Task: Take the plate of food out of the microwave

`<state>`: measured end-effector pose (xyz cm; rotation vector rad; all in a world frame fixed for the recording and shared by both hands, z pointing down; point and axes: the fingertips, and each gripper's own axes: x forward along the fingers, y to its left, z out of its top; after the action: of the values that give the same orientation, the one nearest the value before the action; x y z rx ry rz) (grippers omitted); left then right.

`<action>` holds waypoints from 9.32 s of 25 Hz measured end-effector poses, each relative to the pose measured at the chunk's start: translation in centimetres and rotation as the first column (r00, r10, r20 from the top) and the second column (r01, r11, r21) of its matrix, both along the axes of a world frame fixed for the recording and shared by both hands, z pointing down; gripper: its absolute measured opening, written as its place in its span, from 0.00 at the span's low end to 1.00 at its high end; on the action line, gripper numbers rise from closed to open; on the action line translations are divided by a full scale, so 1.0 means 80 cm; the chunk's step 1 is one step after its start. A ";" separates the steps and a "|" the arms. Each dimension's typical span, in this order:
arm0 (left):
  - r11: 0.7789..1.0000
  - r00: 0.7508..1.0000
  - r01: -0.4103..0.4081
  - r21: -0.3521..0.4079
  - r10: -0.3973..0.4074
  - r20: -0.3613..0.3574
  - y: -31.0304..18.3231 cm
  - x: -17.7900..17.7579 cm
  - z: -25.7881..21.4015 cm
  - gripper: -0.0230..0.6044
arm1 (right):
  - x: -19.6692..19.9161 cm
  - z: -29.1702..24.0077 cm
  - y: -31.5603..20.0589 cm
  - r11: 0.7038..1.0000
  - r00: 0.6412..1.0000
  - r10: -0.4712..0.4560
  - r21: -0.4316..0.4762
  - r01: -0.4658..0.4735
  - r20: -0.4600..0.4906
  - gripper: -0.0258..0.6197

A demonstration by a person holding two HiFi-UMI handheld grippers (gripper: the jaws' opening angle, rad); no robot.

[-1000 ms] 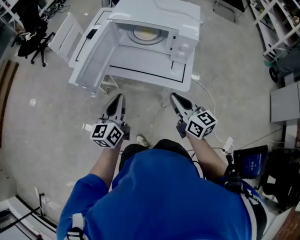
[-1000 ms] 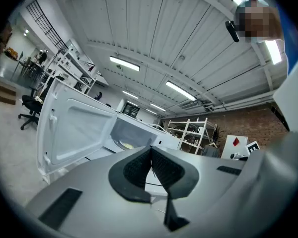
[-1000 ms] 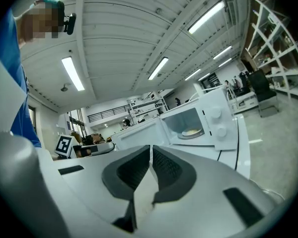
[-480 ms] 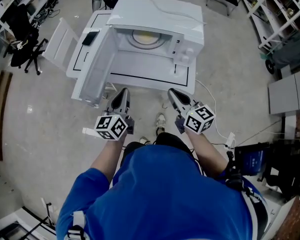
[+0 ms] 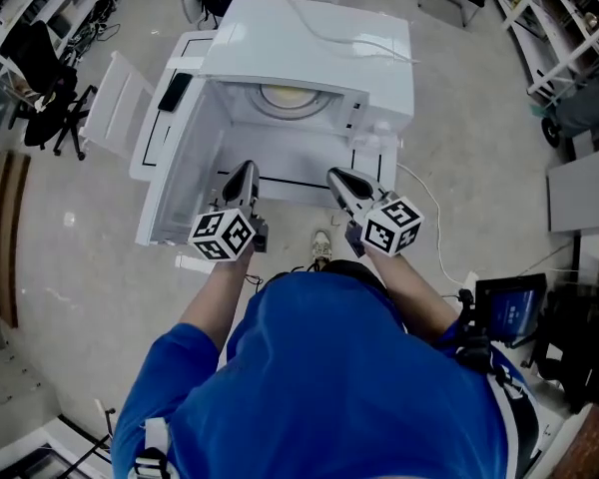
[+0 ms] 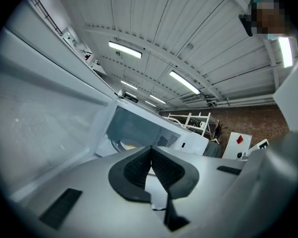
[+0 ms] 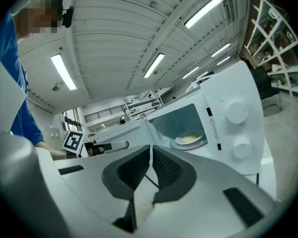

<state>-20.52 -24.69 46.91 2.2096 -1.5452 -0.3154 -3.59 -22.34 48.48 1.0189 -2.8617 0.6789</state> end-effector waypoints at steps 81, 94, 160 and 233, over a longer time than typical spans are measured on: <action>0.772 -0.133 -0.543 -0.329 0.308 0.942 -0.210 0.120 0.153 0.10 | -0.016 0.058 -0.120 0.998 0.999 0.017 -0.065 -0.020 -0.048 0.05; 0.770 -0.128 -0.547 -0.329 0.312 0.942 -0.180 0.108 0.157 0.10 | -0.021 0.077 -0.116 0.995 0.998 0.009 -0.098 -0.015 -0.060 0.05; 0.951 0.882 -0.237 -0.199 0.297 0.366 -0.125 0.019 0.116 0.14 | -0.075 0.151 -0.211 0.641 0.669 0.589 -0.766 -0.044 0.454 0.28; 0.965 0.965 -0.211 -0.155 0.231 0.125 -0.014 0.008 0.093 0.05 | 0.008 0.099 -0.005 0.680 0.597 0.611 -0.731 -0.059 0.521 0.07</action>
<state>-19.87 -25.84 54.36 2.3056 -1.3258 0.0193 -2.94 -22.73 56.38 1.4168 -2.4203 2.4525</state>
